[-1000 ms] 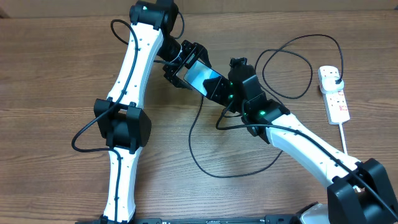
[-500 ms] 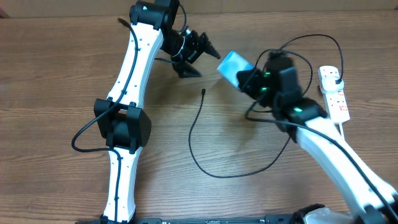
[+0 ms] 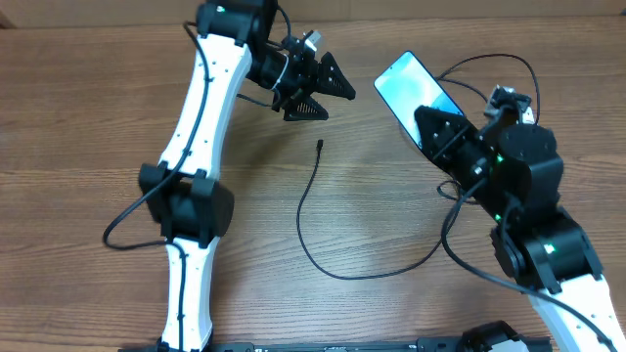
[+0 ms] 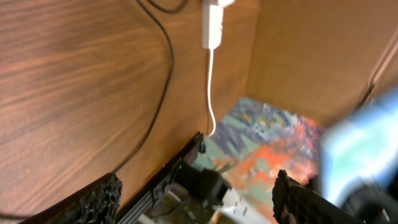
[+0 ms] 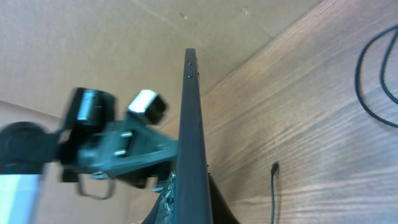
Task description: Plug charger to phone and switch on socket
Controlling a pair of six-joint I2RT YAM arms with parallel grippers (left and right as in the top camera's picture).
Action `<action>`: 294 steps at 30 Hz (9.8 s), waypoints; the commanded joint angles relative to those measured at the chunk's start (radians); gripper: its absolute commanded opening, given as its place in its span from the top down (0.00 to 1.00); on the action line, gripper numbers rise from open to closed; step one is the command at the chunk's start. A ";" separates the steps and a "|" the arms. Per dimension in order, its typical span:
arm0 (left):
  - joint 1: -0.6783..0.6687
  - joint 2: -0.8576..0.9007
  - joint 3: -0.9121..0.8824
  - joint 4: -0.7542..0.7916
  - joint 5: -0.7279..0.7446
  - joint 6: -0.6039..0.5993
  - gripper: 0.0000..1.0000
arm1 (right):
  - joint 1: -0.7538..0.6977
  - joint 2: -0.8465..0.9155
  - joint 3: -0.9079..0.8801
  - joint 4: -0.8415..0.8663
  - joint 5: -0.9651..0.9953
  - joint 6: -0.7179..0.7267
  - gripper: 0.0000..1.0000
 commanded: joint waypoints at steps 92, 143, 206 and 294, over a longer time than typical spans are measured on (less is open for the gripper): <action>0.085 -0.829 -1.503 1.866 -0.326 -1.085 0.71 | 0.221 0.467 0.020 0.567 -0.249 0.756 0.96; 0.085 -0.829 -1.503 2.026 -0.287 -1.340 0.95 | 0.233 0.467 0.020 0.668 -0.383 0.703 0.88; 0.436 -0.824 -1.503 1.804 0.283 -0.845 0.96 | 0.052 1.087 0.298 0.197 -0.480 0.057 0.62; 0.431 -0.824 -1.503 1.870 0.397 -0.764 0.96 | 0.196 0.240 -0.167 0.379 -0.715 -0.179 0.96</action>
